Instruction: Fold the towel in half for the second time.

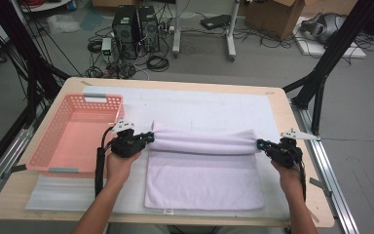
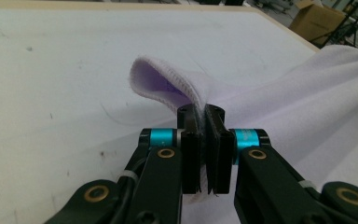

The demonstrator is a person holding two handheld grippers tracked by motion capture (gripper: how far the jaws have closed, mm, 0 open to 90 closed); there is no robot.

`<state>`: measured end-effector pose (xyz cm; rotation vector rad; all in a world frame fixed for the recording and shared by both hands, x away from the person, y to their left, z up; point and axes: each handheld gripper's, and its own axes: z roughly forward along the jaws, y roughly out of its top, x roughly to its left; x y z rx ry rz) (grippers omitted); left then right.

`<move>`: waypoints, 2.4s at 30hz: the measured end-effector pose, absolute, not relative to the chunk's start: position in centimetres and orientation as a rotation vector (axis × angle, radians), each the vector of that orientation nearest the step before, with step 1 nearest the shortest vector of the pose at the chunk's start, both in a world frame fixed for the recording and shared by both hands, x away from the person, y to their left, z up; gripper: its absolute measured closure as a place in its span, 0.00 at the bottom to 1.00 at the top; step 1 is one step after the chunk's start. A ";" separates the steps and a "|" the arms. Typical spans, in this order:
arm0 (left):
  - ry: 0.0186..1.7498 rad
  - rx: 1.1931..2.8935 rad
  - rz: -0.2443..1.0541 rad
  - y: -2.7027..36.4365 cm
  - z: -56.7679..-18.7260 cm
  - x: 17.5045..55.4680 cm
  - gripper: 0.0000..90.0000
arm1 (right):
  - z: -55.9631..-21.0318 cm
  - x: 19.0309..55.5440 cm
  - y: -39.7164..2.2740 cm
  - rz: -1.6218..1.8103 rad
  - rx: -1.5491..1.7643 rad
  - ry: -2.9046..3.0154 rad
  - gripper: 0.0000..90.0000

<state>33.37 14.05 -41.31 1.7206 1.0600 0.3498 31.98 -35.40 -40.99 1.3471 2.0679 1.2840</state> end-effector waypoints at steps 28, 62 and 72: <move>1.132 1.840 0.318 13.1 -43.9 36.0 0.51 | -42.0 35.0 -33.0 1.049 1.446 2.164 0.54; 0.903 1.721 0.369 14.3 -41.9 26.5 0.94 | -41.1 26.1 -33.6 1.242 1.238 2.041 0.98; 0.925 1.752 0.314 14.5 -43.8 24.1 0.87 | -42.2 22.8 -33.7 1.241 1.211 2.063 0.97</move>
